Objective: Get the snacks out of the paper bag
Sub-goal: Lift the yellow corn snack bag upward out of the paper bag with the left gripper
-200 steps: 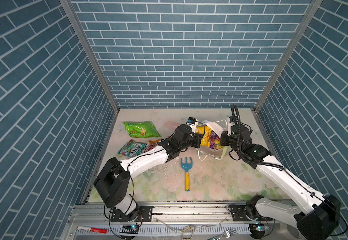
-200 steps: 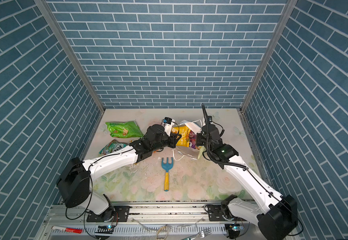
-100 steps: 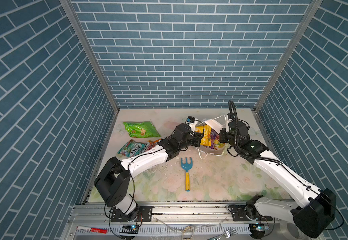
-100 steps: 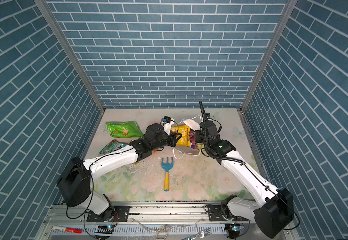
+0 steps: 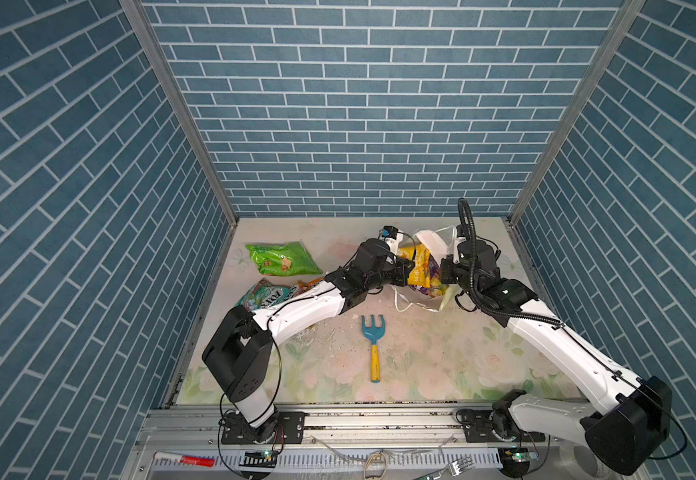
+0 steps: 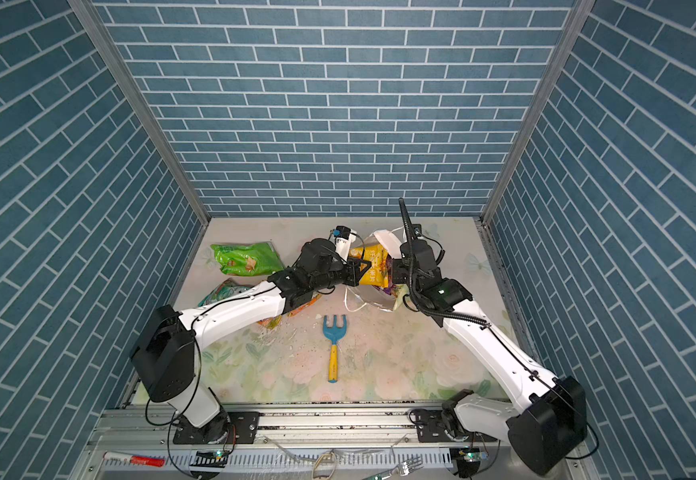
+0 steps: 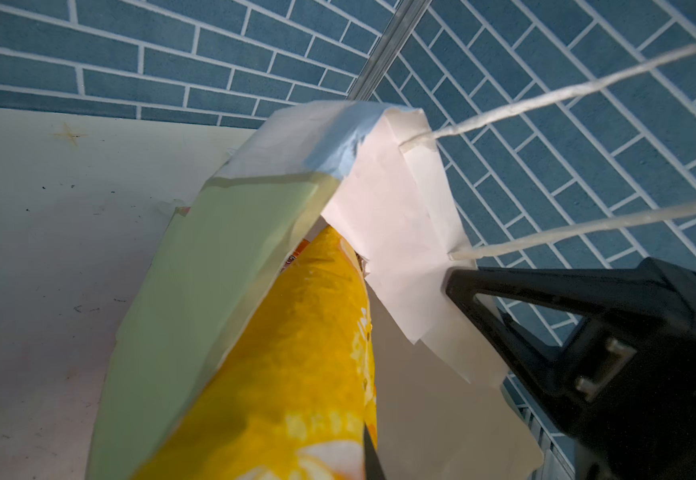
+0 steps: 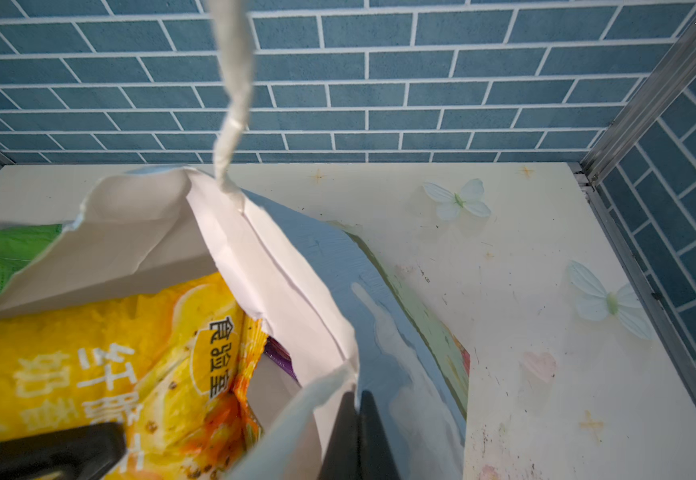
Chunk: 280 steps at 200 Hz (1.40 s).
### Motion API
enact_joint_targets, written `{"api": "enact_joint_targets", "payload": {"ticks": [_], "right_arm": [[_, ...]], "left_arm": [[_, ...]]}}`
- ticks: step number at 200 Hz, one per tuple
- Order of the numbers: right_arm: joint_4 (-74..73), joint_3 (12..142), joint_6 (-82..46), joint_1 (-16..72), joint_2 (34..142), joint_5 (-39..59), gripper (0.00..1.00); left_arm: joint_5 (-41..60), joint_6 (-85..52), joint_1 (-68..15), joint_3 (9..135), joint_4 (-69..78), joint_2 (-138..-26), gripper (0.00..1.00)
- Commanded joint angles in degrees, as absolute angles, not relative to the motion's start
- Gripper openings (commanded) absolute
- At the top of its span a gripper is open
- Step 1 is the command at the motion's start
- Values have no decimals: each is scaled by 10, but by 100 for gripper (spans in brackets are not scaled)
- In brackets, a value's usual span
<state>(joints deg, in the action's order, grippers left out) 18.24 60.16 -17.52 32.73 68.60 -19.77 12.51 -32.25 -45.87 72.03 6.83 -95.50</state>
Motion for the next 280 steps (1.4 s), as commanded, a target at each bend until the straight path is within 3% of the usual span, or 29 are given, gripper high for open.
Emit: {"api": "enact_joint_targets", "payload": {"ticks": [1,98,173,280], "right_arm": [[218,612,-153,330,705,-212,0],[246,634,-127,335,728,-268,0],[233,622,-132,336,718,-263,0],[205,594,-148,336,688,-233,0]], "left_arm": [[147,-285,-472,755,89,-933,0],[148,-257,-473,741,56,-889,0],[231,-271,-472,696,133,-881,0],[189,-255,-472,700,98,-865,0]]}}
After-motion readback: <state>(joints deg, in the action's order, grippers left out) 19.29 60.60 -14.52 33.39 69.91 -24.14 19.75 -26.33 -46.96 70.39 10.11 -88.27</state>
